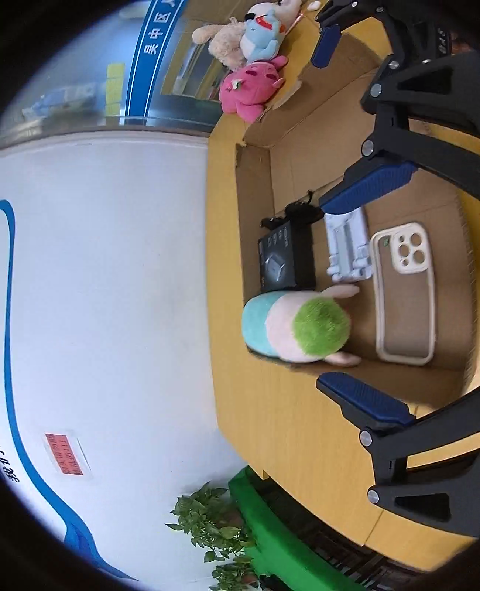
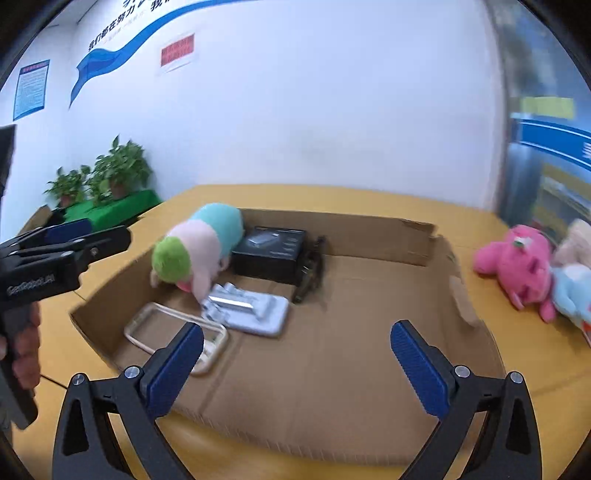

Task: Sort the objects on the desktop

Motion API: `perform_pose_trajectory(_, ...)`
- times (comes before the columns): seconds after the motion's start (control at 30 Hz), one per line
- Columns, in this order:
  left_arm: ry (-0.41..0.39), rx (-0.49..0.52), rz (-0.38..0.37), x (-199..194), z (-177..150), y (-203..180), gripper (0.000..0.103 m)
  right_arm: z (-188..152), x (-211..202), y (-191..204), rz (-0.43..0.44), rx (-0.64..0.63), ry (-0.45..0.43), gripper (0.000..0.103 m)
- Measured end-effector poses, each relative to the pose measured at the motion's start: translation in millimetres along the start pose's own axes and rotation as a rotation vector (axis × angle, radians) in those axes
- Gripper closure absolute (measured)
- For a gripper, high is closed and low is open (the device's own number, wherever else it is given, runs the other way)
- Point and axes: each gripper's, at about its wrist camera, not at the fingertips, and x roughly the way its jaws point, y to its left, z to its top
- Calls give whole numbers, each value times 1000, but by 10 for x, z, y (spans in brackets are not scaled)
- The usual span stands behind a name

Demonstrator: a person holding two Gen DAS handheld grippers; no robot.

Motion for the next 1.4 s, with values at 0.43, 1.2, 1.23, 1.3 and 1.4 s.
perform_pose_trajectory(0.43, -1, -26, 96, 355, -575, -212, 15, -400, 188, -402, -63, 57, -32, 0)
perform_pose_trajectory(1.2, -9, -28, 98, 361, -597, -221, 13, -458, 209, -378, -73, 60, -54, 0)
perform_pose_trajectory(1.23, -9, -28, 98, 360, -598, -221, 13, -456, 210, -380, -73, 61, -54, 0)
perform_pose_trajectory(1.3, -9, -28, 98, 360, -598, -222, 13, -456, 210, -379, -73, 61, -53, 0)
perform_pose_trajectory(1.4, -9, -28, 98, 359, -599, -222, 13, -457, 210, -380, -73, 61, -53, 0)
